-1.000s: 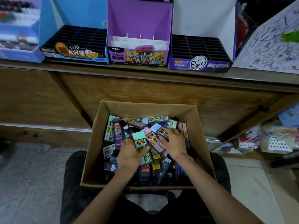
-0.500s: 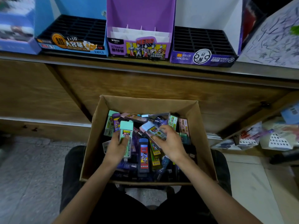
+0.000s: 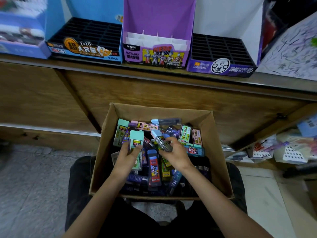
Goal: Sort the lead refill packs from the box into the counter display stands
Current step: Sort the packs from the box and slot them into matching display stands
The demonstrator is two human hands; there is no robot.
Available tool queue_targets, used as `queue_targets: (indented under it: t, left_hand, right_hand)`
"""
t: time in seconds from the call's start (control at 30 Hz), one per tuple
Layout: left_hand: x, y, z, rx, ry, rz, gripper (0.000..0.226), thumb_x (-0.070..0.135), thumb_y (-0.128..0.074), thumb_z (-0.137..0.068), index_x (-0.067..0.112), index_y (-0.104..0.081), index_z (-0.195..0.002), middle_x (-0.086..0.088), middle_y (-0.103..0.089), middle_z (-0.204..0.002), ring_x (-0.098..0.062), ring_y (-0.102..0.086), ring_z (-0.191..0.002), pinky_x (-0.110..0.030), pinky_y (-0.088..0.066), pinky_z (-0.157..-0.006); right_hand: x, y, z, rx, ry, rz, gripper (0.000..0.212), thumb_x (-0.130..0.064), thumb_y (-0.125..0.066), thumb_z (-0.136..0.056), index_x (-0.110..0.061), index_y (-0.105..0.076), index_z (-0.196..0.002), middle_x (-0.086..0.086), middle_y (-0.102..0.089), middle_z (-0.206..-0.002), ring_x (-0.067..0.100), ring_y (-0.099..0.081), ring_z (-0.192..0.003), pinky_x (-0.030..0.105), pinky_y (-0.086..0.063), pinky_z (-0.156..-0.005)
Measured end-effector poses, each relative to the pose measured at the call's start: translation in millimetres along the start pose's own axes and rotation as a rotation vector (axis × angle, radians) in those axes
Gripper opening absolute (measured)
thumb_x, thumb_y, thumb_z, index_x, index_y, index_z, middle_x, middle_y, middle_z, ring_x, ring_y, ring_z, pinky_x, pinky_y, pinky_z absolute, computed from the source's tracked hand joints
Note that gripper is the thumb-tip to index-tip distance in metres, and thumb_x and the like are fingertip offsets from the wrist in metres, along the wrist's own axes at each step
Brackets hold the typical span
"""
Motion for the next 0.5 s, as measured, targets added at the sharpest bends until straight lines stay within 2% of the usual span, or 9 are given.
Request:
queue_targets:
  t: [0.03, 0.1, 0.17, 0.23, 0.3, 0.37, 0.43, 0.5]
  left_hand:
    - [0.9, -2.6, 0.0, -0.017, 0.014, 0.012, 0.035, 0.032, -0.058, -0.091, 0.024, -0.044, -0.122, 0.006, -0.059, -0.113, -0.008, -0.061, -0.097, -0.023, -0.054, -0.074]
    - [5.0, -10.8, 0.5, -0.062, 0.045, 0.037, 0.071, 0.049, -0.064, -0.080, 0.021, -0.035, -0.138, -0.001, -0.052, -0.133, -0.020, -0.053, -0.119, -0.044, -0.045, -0.100]
    - [12.6, -23.0, 3.8, -0.129, 0.067, 0.139, 0.089, 0.058, -0.067, -0.063, 0.023, -0.034, -0.139, -0.001, -0.054, -0.132, -0.022, -0.054, -0.120, -0.048, -0.043, -0.102]
    - [21.0, -36.7, 5.9, -0.224, 0.091, 0.339, 0.081, 0.052, -0.069, -0.063, 0.017, -0.041, -0.131, -0.004, -0.065, -0.119, -0.022, -0.064, -0.108, -0.040, -0.054, -0.086]
    - [30.4, -46.4, 8.2, -0.292, 0.095, 0.491, 0.061, 0.043, -0.067, -0.071, 0.012, -0.049, -0.120, -0.005, -0.072, -0.105, -0.019, -0.069, -0.096, -0.030, -0.057, -0.069]
    - [38.9, -52.4, 10.1, -0.328, 0.066, 0.501, 0.048, 0.040, -0.060, -0.078, 0.013, -0.052, -0.117, -0.004, -0.073, -0.101, -0.017, -0.070, -0.092, -0.030, -0.058, -0.068]
    - [50.2, -55.2, 13.0, -0.324, 0.033, 0.463, 0.039, 0.039, -0.055, -0.081, 0.016, -0.054, -0.112, -0.004, -0.072, -0.099, -0.016, -0.069, -0.091, -0.031, -0.057, -0.073]
    - [61.5, -53.7, 14.6, -0.304, 0.015, 0.446, 0.029, 0.036, -0.051, -0.088, 0.017, -0.055, -0.110, -0.005, -0.071, -0.103, -0.018, -0.067, -0.095, -0.033, -0.054, -0.077]
  right_hand:
    - [-1.3, 2.3, 4.6, 0.004, -0.002, -0.106, 0.051, -0.017, -0.070, -0.082, -0.016, -0.046, -0.128, -0.004, -0.058, -0.101, 0.016, -0.059, -0.096, 0.020, -0.049, -0.075]
    - [-7.0, 7.1, 15.9, 0.033, 0.031, -0.243, 0.051, -0.014, -0.072, -0.080, -0.020, -0.048, -0.124, -0.013, -0.053, -0.100, 0.006, -0.057, -0.096, 0.009, -0.041, -0.073]
    - [-15.3, 11.1, 28.6, 0.069, 0.091, -0.300, 0.050, -0.015, -0.074, -0.078, -0.028, -0.049, -0.119, -0.017, -0.048, -0.104, -0.006, -0.048, -0.097, 0.000, -0.035, -0.073]
    - [-26.8, 13.7, 39.8, 0.087, 0.144, -0.318, 0.051, -0.018, -0.076, -0.076, -0.031, -0.049, -0.118, -0.019, -0.047, -0.107, -0.009, -0.044, -0.099, 0.000, -0.035, -0.075]
    - [-36.1, 15.7, 47.0, 0.112, 0.154, -0.296, 0.055, -0.022, -0.076, -0.076, -0.031, -0.048, -0.122, -0.018, -0.047, -0.109, -0.001, -0.044, -0.107, 0.013, -0.039, -0.088]
    - [-43.4, 19.1, 53.0, 0.161, 0.160, -0.241, 0.055, -0.026, -0.075, -0.077, -0.031, -0.047, -0.123, -0.014, -0.048, -0.115, 0.005, -0.041, -0.115, 0.024, -0.039, -0.097]
    - [-51.6, 24.7, 60.1, 0.204, 0.202, -0.246, 0.044, -0.031, -0.071, -0.081, -0.033, -0.047, -0.118, -0.011, -0.049, -0.118, 0.006, -0.041, -0.117, 0.025, -0.037, -0.098]
    - [-61.3, 32.6, 65.7, 0.187, 0.246, -0.321, 0.026, -0.034, -0.061, -0.088, -0.039, -0.048, -0.109, -0.013, -0.053, -0.115, 0.004, -0.046, -0.115, 0.025, -0.040, -0.097]
Point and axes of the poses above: each hand's wrist, its own z-axis away from the middle knuckle, its own y-axis out of the back of the hand, x = y × z, the point moved 3 cm from there along -z, towards the middle knuckle
